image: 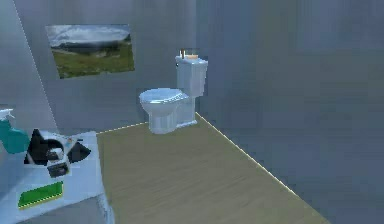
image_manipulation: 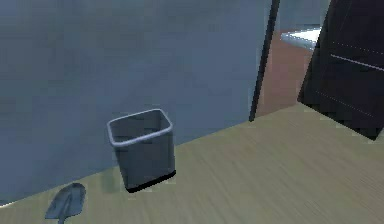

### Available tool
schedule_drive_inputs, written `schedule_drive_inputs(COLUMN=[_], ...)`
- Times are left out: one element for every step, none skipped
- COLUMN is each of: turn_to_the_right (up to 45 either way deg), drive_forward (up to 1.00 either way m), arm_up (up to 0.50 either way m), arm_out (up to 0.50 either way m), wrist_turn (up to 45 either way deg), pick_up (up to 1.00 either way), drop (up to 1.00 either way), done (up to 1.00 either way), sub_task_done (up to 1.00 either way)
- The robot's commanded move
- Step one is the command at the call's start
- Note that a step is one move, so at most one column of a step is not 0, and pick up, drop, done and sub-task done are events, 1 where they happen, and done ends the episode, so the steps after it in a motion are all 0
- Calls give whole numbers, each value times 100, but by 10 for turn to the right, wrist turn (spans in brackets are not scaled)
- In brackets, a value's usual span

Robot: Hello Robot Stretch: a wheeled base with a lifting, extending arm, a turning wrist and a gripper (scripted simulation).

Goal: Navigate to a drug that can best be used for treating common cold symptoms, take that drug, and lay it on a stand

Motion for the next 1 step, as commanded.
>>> schedule_drive_inputs(turn_to_the_right=[90], drive_forward=[0], arm_up=[0], arm_out=[0], wrist_turn=[0], pick_up=[0], drop=[0], done=[0], sub_task_done=[0])
